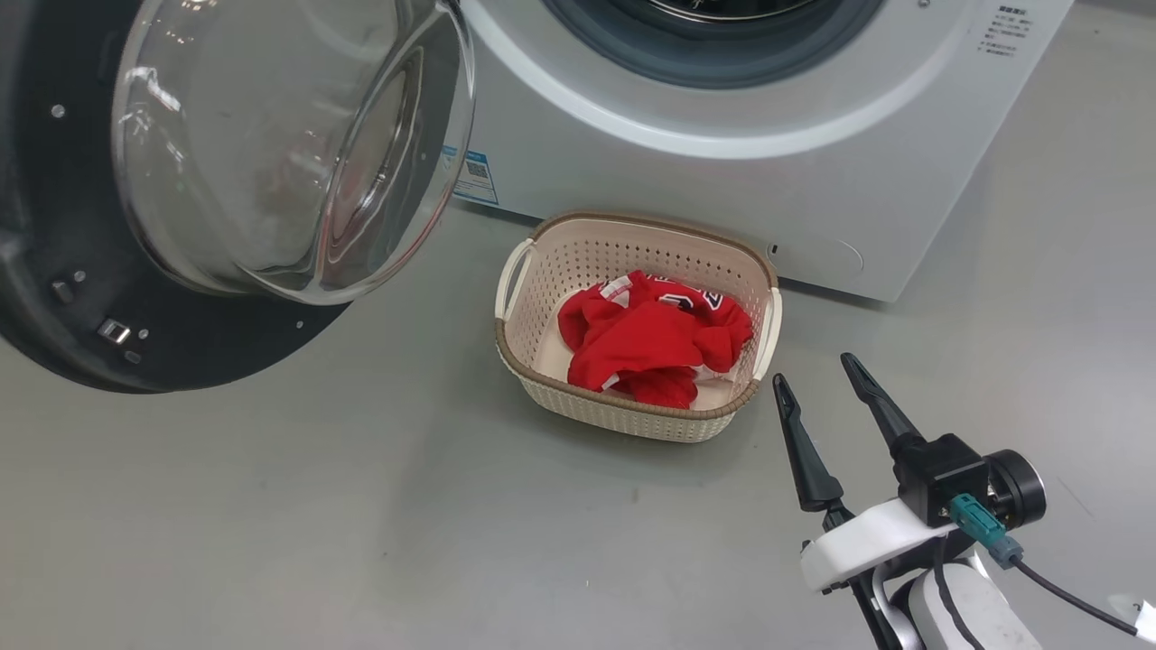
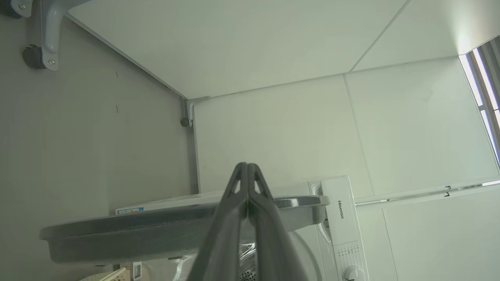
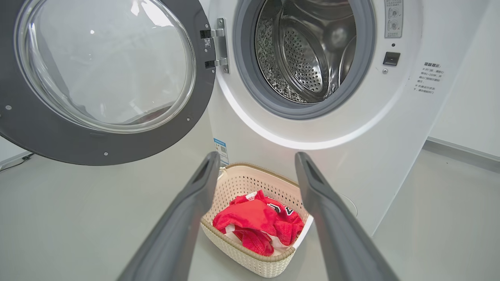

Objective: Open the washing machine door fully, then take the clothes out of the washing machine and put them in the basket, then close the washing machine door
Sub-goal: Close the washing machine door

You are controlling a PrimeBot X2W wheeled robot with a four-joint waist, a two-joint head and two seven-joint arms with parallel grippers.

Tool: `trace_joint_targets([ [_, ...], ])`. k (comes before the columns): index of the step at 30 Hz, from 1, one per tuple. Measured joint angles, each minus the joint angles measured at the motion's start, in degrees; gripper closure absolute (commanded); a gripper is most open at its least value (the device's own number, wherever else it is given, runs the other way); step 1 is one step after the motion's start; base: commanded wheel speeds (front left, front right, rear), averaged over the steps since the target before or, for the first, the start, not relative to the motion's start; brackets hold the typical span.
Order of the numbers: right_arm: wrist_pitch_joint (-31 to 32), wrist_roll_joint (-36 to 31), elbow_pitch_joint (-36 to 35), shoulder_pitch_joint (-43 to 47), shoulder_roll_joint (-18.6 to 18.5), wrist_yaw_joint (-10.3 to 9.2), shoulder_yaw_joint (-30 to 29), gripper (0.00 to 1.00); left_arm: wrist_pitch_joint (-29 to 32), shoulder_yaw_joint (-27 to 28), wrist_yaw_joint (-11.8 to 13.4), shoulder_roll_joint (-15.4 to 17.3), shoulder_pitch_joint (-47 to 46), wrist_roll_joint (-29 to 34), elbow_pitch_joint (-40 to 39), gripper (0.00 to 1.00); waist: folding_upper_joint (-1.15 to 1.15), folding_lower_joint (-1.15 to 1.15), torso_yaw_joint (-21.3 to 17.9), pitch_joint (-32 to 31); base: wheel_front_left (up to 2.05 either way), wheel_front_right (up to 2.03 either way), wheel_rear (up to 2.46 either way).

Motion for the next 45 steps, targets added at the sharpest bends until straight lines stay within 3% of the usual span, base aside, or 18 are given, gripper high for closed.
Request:
trace_joint_targets([
  [10, 0.4, -0.4, -0.2, -1.1, -0.4, 0.05, 0.3, 0.00, 5.0, -2.5, 0.4, 3.4, -3.3, -1.0, 6.1, 1.00, 0.00, 0.00, -3.4, 2.3, 0.00, 0.00, 0.00],
  [16, 0.4, -0.4, -0.2, -1.6, -0.7, 0.47, 0.0, 0.00, 6.6, -4.5, 0.4, 3.8, -5.3, -1.0, 9.3, 1.00, 0.00, 0.00, -4.8, 3.3, 0.00, 0.00, 0.00],
  [35, 0.4, -0.4, -0.1, -1.8, -0.9, 0.44, -0.4, 0.00, 11.9, -6.3, 0.3, 5.5, -8.7, -1.7, 13.0, 1.00, 0.00, 0.00, -4.9, 3.4, 0.00, 0.00, 0.00],
  [45, 0.4, -0.4, 0.0, -1.8, -0.8, 0.38, -0.5, 0.00, 17.4, -6.9, -2.1, 5.9, -8.8, -4.2, 13.0, 1.00, 0.00, 0.00, -4.7, 3.0, 0.00, 0.00, 0.00],
])
